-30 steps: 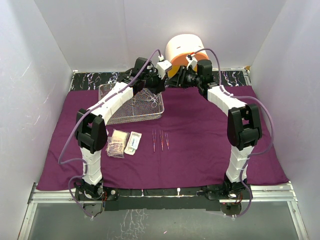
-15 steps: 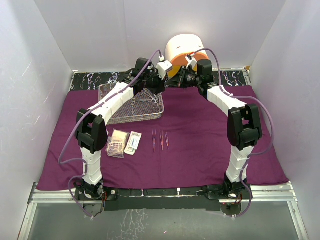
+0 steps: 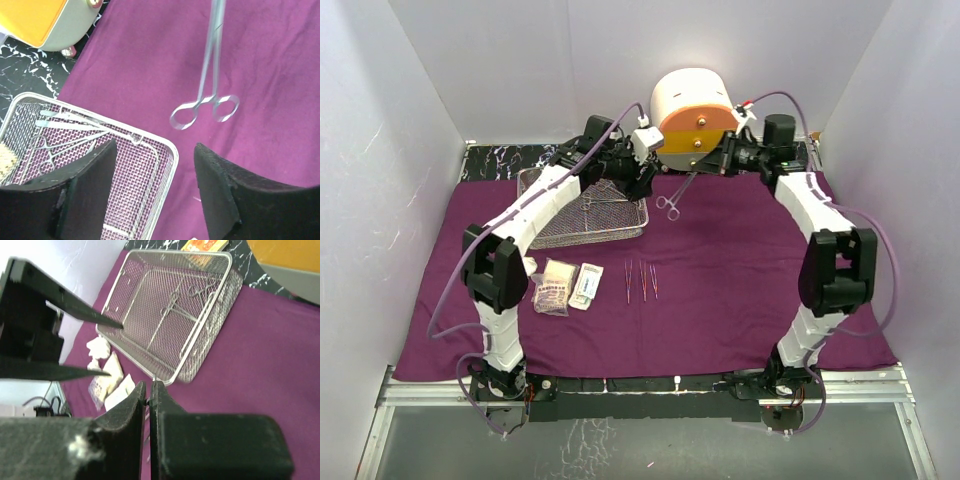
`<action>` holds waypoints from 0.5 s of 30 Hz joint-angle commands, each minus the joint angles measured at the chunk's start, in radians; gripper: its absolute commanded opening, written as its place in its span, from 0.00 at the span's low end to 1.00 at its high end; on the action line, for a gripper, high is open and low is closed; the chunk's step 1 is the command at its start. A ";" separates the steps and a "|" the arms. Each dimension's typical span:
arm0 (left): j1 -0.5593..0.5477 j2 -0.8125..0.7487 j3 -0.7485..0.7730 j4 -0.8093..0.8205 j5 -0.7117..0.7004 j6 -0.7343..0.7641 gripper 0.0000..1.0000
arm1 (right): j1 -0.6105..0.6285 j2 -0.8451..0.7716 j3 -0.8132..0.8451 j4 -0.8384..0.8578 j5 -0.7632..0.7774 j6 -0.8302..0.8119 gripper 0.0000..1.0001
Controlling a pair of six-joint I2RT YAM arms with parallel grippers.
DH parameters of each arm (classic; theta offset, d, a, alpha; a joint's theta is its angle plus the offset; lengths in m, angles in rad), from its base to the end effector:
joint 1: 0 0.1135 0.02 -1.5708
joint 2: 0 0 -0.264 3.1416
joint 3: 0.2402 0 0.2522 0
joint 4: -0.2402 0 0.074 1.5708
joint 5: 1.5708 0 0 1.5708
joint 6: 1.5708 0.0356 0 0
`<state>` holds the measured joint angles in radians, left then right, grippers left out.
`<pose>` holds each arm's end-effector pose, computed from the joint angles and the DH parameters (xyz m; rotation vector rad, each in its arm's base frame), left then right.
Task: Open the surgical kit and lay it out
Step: Place the medical item in the surgical kit.
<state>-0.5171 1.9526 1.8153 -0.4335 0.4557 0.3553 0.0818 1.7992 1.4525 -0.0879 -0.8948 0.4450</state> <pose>0.3907 -0.2402 0.3271 1.1360 1.8031 -0.5820 0.4142 0.0618 0.3033 -0.2348 2.0223 1.2254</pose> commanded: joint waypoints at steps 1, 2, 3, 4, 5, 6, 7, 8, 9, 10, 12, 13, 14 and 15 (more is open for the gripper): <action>0.002 -0.175 -0.045 -0.086 0.002 0.094 0.64 | -0.053 -0.171 -0.008 -0.312 -0.154 -0.342 0.00; 0.002 -0.192 -0.063 -0.096 -0.008 0.107 0.66 | -0.059 -0.186 -0.005 -0.415 -0.151 -0.434 0.00; 0.003 -0.204 -0.077 -0.109 -0.016 0.121 0.67 | -0.062 -0.201 -0.007 -0.509 -0.145 -0.534 0.00; 0.005 -0.216 -0.095 -0.127 -0.023 0.136 0.68 | -0.062 -0.214 -0.010 -0.599 -0.139 -0.658 0.00; 0.007 -0.226 -0.109 -0.139 -0.027 0.146 0.69 | -0.062 -0.225 -0.017 -0.680 -0.135 -0.738 0.00; 0.009 -0.242 -0.125 -0.145 -0.030 0.153 0.70 | -0.062 -0.229 -0.021 -0.761 -0.128 -0.824 0.00; 0.011 -0.253 -0.143 -0.147 -0.036 0.158 0.70 | -0.062 -0.228 -0.023 -0.841 -0.120 -0.900 0.00; 0.013 -0.262 -0.162 -0.147 -0.040 0.164 0.71 | -0.062 -0.223 -0.024 -0.940 -0.115 -0.976 0.00; 0.015 -0.271 -0.178 -0.146 -0.048 0.167 0.71 | -0.062 -0.214 -0.024 -1.005 -0.110 -1.037 0.00; 0.017 -0.279 -0.194 -0.143 -0.056 0.168 0.72 | -0.060 -0.201 -0.025 -1.061 -0.109 -1.094 0.00; 0.017 -0.296 -0.221 -0.132 -0.067 0.168 0.72 | -0.058 -0.165 -0.029 -1.144 -0.114 -1.177 0.00; 0.018 -0.305 -0.232 -0.128 -0.067 0.168 0.72 | -0.053 -0.149 -0.034 -1.164 -0.112 -1.200 0.00; 0.019 -0.311 -0.241 -0.123 -0.068 0.168 0.72 | -0.043 -0.135 -0.038 -1.172 -0.107 -1.215 0.00; 0.018 -0.318 -0.248 -0.120 -0.068 0.168 0.72 | -0.031 -0.123 -0.041 -1.172 -0.095 -1.224 0.00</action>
<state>-0.5064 1.7023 1.6009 -0.5415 0.4030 0.5022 0.0246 1.6299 1.4231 -1.0630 -0.9905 -0.5575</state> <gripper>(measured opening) 0.718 0.031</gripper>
